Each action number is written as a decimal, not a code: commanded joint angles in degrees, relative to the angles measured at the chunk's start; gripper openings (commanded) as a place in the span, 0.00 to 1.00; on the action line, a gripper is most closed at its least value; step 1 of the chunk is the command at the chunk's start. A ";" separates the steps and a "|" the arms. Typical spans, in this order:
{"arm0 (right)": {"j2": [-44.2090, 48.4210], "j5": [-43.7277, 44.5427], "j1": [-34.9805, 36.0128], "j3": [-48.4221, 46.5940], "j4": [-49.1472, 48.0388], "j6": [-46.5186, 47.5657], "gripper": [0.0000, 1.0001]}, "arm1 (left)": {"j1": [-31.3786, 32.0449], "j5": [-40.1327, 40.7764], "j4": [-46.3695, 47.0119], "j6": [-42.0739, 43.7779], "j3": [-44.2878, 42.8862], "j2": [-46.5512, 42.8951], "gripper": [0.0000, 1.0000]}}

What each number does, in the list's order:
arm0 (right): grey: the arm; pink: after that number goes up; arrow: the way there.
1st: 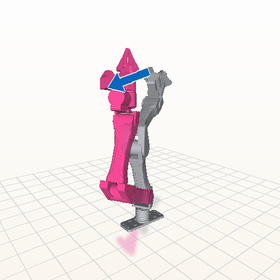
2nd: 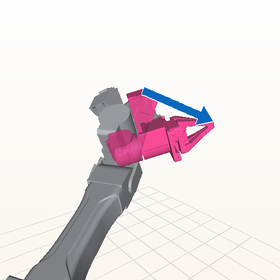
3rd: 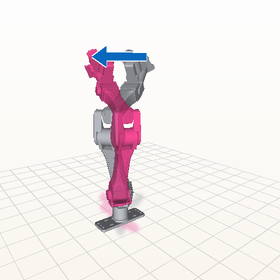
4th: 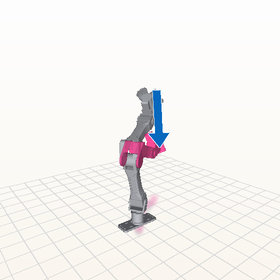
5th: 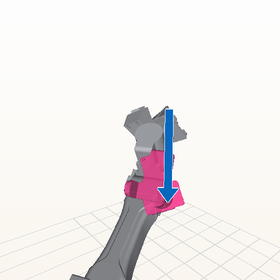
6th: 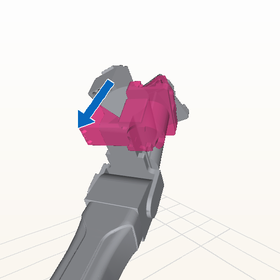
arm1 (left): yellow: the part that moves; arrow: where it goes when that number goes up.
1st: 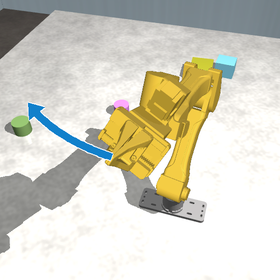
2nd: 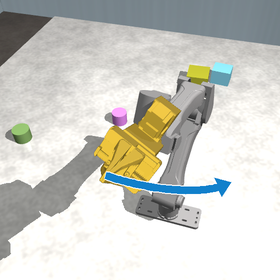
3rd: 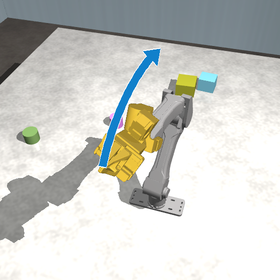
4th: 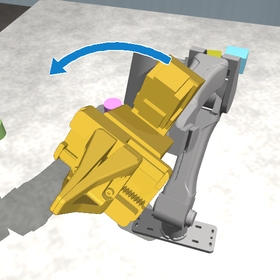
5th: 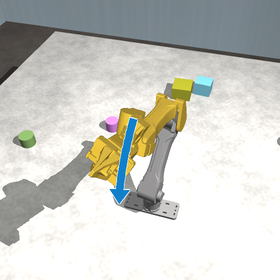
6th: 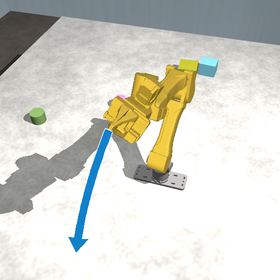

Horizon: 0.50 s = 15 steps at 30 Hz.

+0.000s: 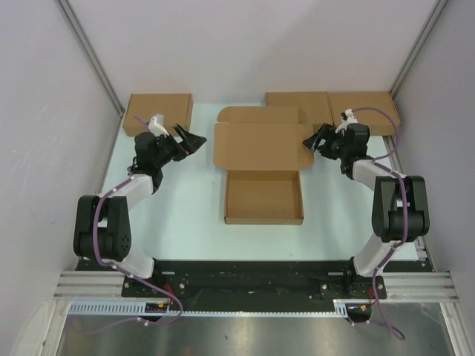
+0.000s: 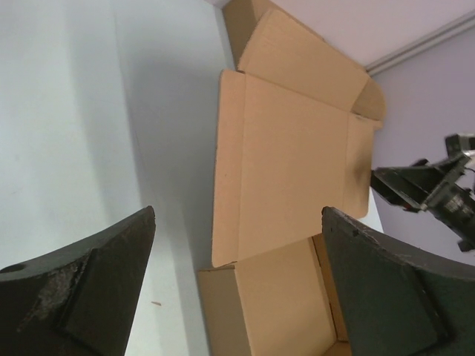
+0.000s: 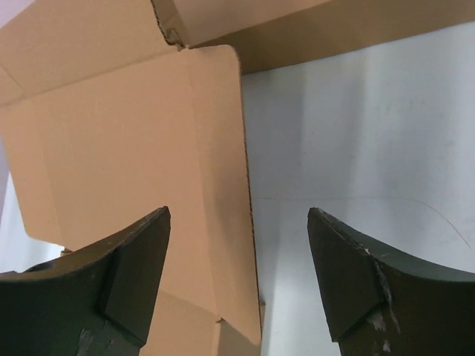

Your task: Fold the paper box

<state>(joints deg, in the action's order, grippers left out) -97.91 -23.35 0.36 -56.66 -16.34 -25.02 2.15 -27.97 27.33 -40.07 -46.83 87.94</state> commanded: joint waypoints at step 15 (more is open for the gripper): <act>-10.63 -12.94 -2.56 -5.38 -13.37 -5.66 0.57 | -5.05 -17.11 21.87 -10.18 -3.27 10.39 0.98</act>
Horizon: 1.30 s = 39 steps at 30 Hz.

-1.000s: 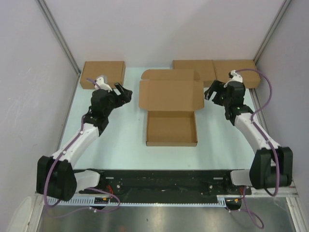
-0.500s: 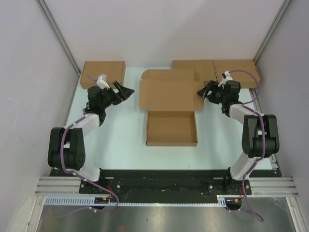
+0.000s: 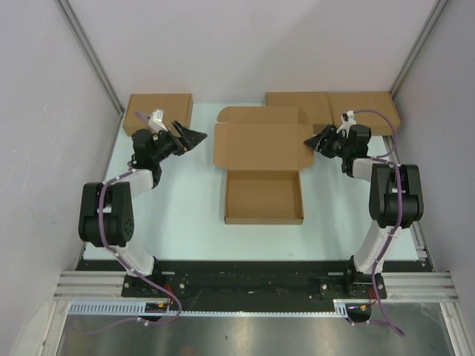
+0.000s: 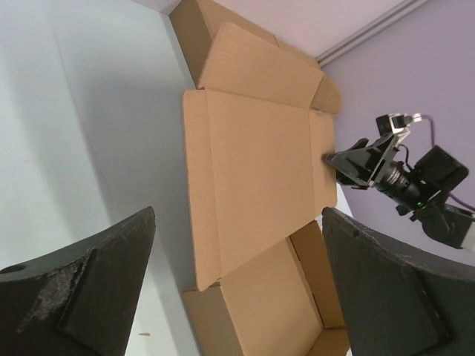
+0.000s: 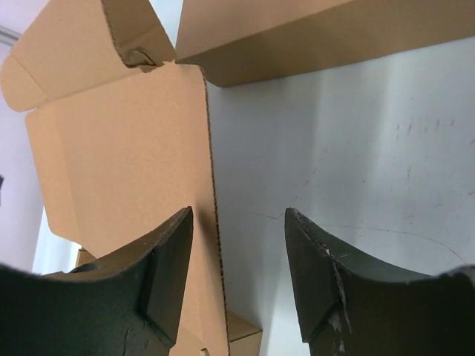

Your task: Fold the paper box

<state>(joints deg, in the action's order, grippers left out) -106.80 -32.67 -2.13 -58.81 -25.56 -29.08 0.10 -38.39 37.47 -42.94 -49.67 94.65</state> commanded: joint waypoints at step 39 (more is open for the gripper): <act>5.99 3.31 5.56 -4.48 6.84 6.23 0.00 | 5.17 -4.24 -8.11 11.29 -6.49 10.29 0.93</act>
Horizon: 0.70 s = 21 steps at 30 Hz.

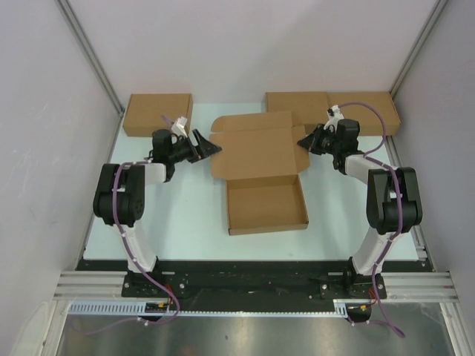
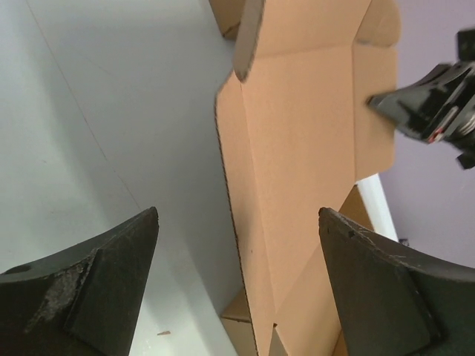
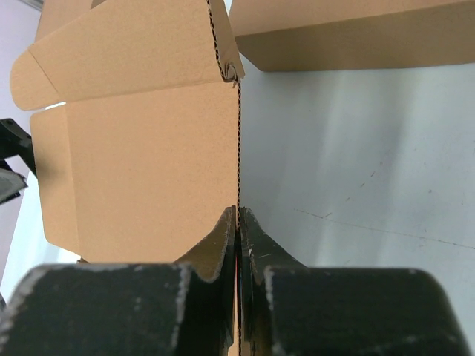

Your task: Fold the paper box

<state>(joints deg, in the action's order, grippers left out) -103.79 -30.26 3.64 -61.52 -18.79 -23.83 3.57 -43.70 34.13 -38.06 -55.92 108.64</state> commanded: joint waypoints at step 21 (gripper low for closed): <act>3.07 1.69 0.49 -1.76 1.21 1.77 0.00 | 1.88 3.19 -2.85 5.11 -2.00 -3.17 0.57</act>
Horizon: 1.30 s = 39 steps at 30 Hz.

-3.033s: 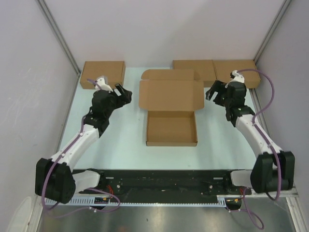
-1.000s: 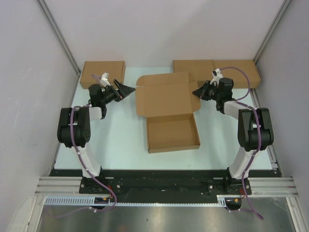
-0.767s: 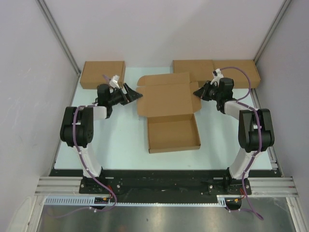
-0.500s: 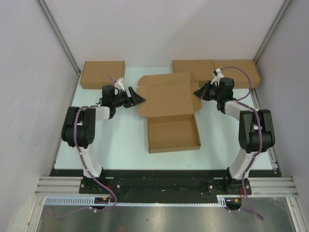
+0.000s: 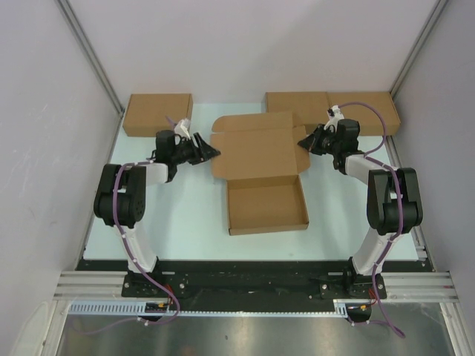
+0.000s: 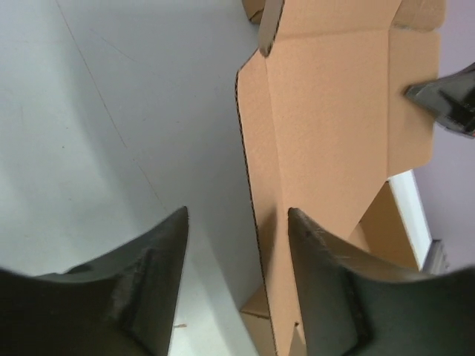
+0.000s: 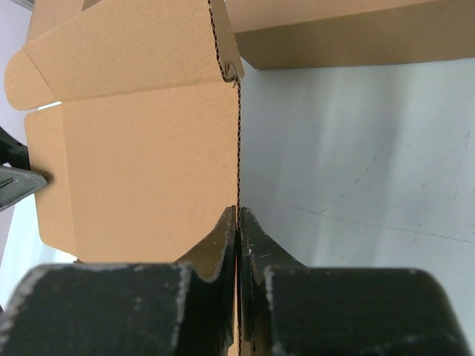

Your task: Fold the paper box

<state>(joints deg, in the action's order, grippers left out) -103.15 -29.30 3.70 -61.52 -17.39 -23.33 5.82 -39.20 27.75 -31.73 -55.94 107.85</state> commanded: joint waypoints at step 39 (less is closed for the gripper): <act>20.27 62.16 28.11 12.91 9.57 1.63 0.00 | 27.03 55.62 13.02 10.46 19.46 -26.11 0.00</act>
<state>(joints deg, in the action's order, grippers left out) -84.79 27.11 29.69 -51.00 -5.76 -17.43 28.64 7.27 34.83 -20.91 -38.89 84.38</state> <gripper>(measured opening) 0.039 0.011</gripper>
